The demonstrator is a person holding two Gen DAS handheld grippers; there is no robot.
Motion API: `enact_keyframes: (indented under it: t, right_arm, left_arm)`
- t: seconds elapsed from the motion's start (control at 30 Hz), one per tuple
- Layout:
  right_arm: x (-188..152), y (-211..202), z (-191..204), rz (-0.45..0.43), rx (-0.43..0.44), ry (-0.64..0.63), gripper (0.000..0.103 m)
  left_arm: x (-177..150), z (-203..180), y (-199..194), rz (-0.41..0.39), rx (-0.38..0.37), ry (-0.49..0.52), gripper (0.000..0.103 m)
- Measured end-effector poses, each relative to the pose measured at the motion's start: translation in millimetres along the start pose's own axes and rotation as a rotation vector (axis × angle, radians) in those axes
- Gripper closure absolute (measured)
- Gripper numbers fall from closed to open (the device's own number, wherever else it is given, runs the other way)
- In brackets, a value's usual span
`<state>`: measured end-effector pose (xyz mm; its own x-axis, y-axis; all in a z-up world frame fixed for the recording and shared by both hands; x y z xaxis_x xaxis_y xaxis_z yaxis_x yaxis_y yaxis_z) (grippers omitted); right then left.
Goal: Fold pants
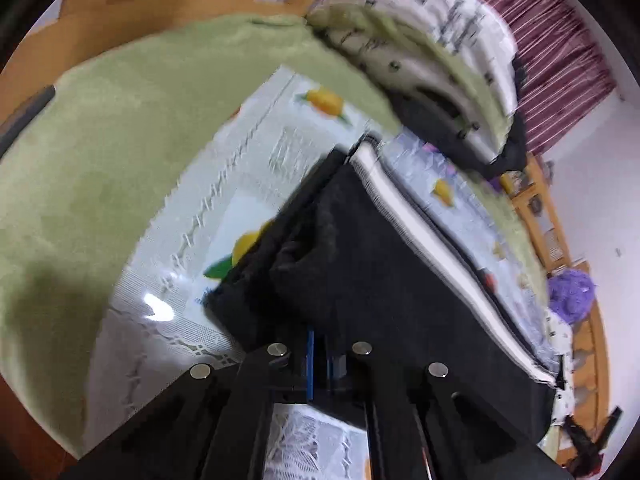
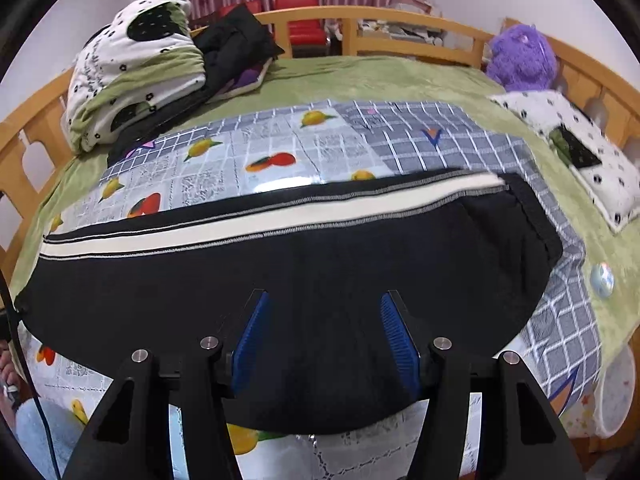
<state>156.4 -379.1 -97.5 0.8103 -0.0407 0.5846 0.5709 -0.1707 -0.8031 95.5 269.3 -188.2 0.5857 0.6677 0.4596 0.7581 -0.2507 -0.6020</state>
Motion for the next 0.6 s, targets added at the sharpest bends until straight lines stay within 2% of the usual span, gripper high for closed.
enact_keyframes:
  t: [0.07,0.2,0.27,0.37,0.43,0.5,0.6]
  right_arm:
    - [-6,3,-4,0.018,0.005,0.014,0.045]
    - [-14,10,-14,0.025,0.006,0.033,0.045]
    - [-20,23,-18,0.054,0.007,0.041,0.045]
    - [-31,47,-24,0.108,-0.018,0.029,0.045]
    - [-37,58,-29,0.131,-0.018,0.039,0.045]
    - [-41,64,-32,0.128,0.002,0.056,0.045]
    - [-45,75,-35,0.131,0.026,0.074,0.045]
  left_arm:
    - [-2,-3,-14,-0.01,-0.031,0.025,0.099]
    - [-17,16,7,0.065,0.072,0.044,0.097]
    - [-19,19,5,0.057,0.051,0.039,0.094]
    - [-19,12,-11,0.063,0.069,0.049,0.09]
    - [-23,0,-22,0.051,0.09,0.107,0.075]
    - [-29,-19,-28,0.042,0.065,0.188,0.07]
    - [-38,-51,-18,0.058,-0.039,0.243,0.067]
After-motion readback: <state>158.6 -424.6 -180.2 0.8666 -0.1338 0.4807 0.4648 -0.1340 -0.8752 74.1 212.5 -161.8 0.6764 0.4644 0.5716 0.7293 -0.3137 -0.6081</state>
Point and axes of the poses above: each gripper's, at about its wrist camera, not at the fingertips, and y roughly the way its jaws point, z to its left, x to its top, the point moved 5 cm from there along y, roughly the way its jaws point, and after that the axes turned 10 degrees about -x, right-handed, at the moved point
